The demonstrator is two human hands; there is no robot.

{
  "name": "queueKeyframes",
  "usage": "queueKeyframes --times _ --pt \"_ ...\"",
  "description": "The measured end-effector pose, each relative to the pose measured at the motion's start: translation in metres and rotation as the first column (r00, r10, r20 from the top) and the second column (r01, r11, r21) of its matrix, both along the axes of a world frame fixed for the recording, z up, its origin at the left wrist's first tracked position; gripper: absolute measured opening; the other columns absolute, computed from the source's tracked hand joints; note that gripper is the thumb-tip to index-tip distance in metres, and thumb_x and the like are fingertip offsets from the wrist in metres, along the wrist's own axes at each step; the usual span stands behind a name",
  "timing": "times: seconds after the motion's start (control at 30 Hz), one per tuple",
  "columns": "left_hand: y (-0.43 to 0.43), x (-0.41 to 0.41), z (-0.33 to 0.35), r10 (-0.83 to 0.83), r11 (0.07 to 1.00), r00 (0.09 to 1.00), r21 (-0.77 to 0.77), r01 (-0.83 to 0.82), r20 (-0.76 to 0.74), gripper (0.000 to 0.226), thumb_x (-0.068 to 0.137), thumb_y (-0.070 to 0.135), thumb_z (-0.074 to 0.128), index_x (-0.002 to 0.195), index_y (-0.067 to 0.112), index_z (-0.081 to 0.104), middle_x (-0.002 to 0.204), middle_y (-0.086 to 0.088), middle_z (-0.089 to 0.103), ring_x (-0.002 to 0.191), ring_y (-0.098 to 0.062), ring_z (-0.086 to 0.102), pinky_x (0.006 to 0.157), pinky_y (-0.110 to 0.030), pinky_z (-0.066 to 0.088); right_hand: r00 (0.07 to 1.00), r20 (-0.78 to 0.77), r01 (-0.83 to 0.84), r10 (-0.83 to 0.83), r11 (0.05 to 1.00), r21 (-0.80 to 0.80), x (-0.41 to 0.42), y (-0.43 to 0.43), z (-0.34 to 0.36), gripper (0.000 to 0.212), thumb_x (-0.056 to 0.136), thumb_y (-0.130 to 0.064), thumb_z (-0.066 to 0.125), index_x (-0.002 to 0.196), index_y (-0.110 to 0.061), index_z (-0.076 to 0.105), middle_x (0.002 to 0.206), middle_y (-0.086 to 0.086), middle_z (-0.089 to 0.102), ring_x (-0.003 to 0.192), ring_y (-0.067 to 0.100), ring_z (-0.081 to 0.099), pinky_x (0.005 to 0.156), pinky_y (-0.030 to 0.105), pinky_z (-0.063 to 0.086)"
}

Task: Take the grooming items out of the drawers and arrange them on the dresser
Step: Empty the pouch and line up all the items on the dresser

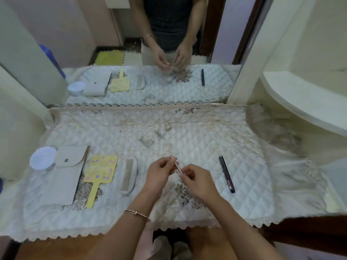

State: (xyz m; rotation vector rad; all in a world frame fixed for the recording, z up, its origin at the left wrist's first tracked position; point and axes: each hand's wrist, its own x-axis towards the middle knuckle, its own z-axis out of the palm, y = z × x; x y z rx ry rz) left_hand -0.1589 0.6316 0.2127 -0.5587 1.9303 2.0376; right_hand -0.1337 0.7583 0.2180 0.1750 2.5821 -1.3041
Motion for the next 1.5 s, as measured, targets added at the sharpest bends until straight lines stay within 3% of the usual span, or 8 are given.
queueKeyframes --times 0.3,0.4,0.57,0.87,1.07,1.23,1.37,1.5 --pt "-0.040 -0.051 -0.005 0.375 0.910 0.920 0.143 -0.388 0.109 0.029 0.089 0.004 0.052 0.060 0.008 0.058 0.038 0.005 0.055 0.036 0.000 0.049 0.040 -0.011 0.044 0.999 0.045 -0.004 -0.003 0.988 0.155 -0.015 -0.021 -0.001 0.018 0.088 -0.020 0.057 0.098 -0.008 0.065 0.090 0.005 0.069 0.082 0.018 0.063 0.074 0.028 0.050" --pt "-0.080 -0.073 0.003 0.164 0.976 0.986 -0.145 -0.163 -0.005 0.031 0.087 0.012 0.058 0.056 0.008 0.061 0.044 0.003 0.057 0.038 0.000 0.052 0.044 -0.010 0.048 0.975 0.123 0.187 -0.187 0.982 0.012 -0.008 -0.017 -0.012 0.019 0.085 -0.021 0.063 0.097 -0.007 0.068 0.071 -0.008 0.060 0.066 0.004 0.055 0.063 0.016 0.044" --pt "-0.056 -0.042 -0.013 -0.295 0.838 0.953 -0.460 0.295 0.075 0.008 0.078 0.012 0.068 0.073 0.015 0.064 0.053 0.007 0.060 0.040 0.002 0.055 0.051 -0.015 0.048 0.955 0.159 0.257 -0.252 0.966 -0.017 -0.030 -0.025 -0.018 0.017 0.081 -0.021 0.067 0.091 -0.008 0.071 0.073 -0.002 0.064 0.074 0.015 0.059 0.077 0.036 0.050" --pt "-0.024 -0.010 -0.032 -0.378 0.712 0.925 -0.654 0.257 -0.047 0.011 0.082 0.019 0.064 0.085 0.009 0.065 0.067 0.001 0.058 0.059 -0.009 0.052 0.060 -0.017 0.040 0.947 0.156 0.272 -0.282 0.959 0.083 -0.027 -0.023 -0.030 0.025 0.081 -0.019 0.068 0.103 -0.009 0.063 0.086 0.007 0.064 0.079 0.018 0.060 0.076 0.026 0.047" --pt "-0.025 -0.009 -0.034 -0.368 0.696 0.929 -0.674 0.248 -0.038 0.021 0.086 0.020 0.060 0.095 0.002 0.065 0.087 -0.012 0.070 0.075 -0.016 0.057 0.070 -0.025 0.042 0.904 -0.063 0.423 -0.422 0.866 0.266 -0.021 0.033 -0.033 0.022 0.085 -0.011 0.059 0.107 -0.008 0.058 0.096 0.004 0.056 0.074 0.017 0.057 0.060 0.013 0.043" --pt "-0.029 -0.010 -0.029 -0.352 0.730 0.933 -0.646 0.222 -0.078 0.018 0.086 0.016 0.059 0.096 0.004 0.067 0.075 0.001 0.060 0.067 -0.009 0.055 0.057 -0.007 0.038 0.868 -0.021 0.456 -0.496 0.779 0.430 -0.017 0.067 -0.047 0.030 0.085 -0.016 0.060 0.110 -0.002 0.055 0.109 0.018 0.057 0.102 0.035 0.053 0.082 0.040 0.045" --pt "-0.016 -0.013 -0.017 -0.396 0.762 0.913 -0.590 0.267 -0.099 0.015 0.086 0.015 0.059 0.094 0.008 0.069 0.074 0.007 0.061 0.066 0.004 0.052 0.059 0.001 0.039 0.870 0.025 0.452 -0.492 0.817 0.359 -0.015 0.068 -0.043 0.022 0.089 -0.013 0.055 0.108 -0.002 0.059 0.103 0.016 0.065 0.090 0.028 0.059 0.071 0.031 0.044" --pt "0.016 -0.011 -0.009 -0.339 0.884 0.940 -0.355 0.304 -0.038 0.024 0.087 0.021 0.058 0.107 0.010 0.066 0.092 -0.002 0.069 0.086 -0.015 0.064 0.081 -0.023 0.050 0.915 0.033 0.402 -0.402 0.915 0.024 -0.004 0.050 -0.012 0.017 0.089 -0.012 0.057 0.105 -0.011 0.062 0.083 -0.001 0.059 0.061 0.003 0.051 0.049 0.012 0.038"
